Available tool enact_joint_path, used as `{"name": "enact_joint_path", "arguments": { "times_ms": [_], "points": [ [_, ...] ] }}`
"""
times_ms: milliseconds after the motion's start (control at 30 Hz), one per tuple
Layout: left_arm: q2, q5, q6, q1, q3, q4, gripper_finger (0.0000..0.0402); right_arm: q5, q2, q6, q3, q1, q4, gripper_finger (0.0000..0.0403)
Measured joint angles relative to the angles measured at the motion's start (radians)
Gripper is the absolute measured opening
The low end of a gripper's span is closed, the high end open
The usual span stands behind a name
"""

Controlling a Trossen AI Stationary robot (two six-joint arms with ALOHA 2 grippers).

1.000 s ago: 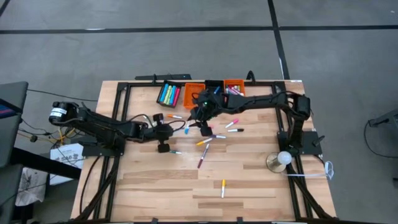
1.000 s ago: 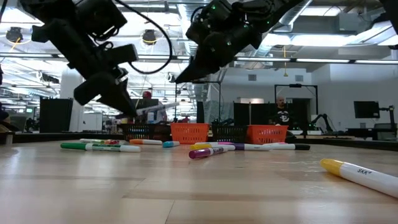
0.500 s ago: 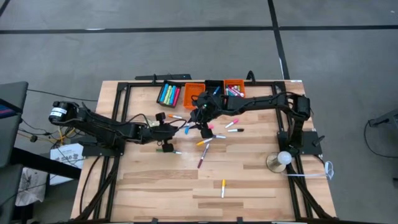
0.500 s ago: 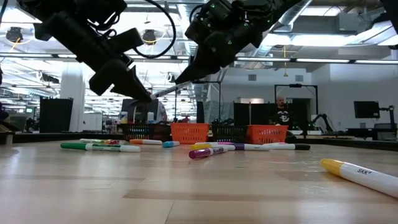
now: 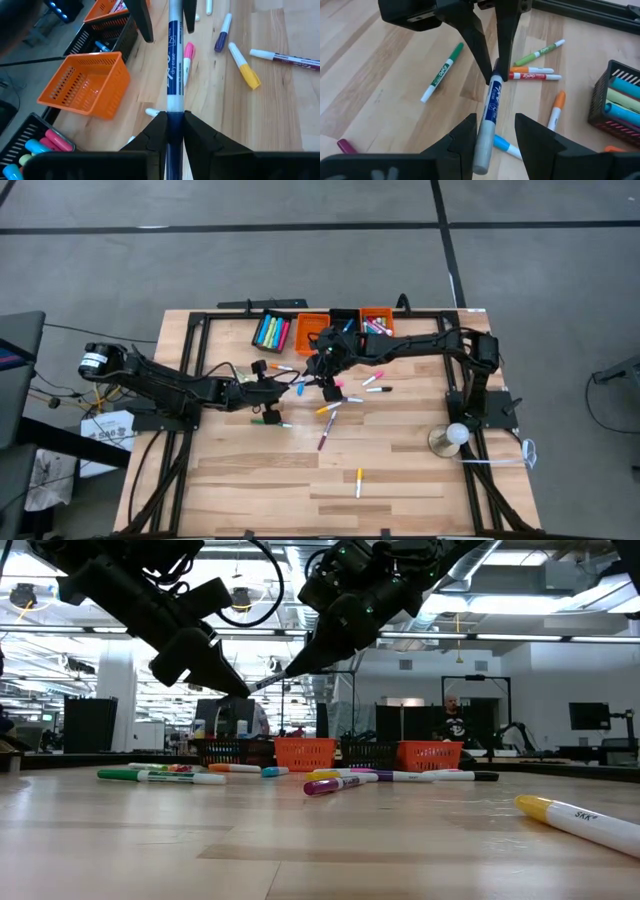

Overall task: Pick & Place Markers
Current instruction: Put the small blue marker pen into the right black basket

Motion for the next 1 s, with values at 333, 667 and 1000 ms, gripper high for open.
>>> {"name": "enact_joint_path", "arguments": {
  "times_ms": [333, 667, 1000],
  "points": [
    [0.000, -0.009, -0.003, 0.001, 0.000, 0.009, 0.0052, 0.041, 0.000, 0.001, 0.000, 0.002, -0.002, 0.0050],
    [0.000, -0.002, -0.036, 0.003, 0.000, 0.015, 0.0055, 0.046, 0.000, 0.016, 0.000, 0.001, -0.003, 0.0029],
    [0.000, -0.037, -0.066, 0.016, 0.000, 0.024, 0.0104, 0.061, 0.000, 0.011, 0.002, -0.013, -0.019, 0.0025]
  ]
}}
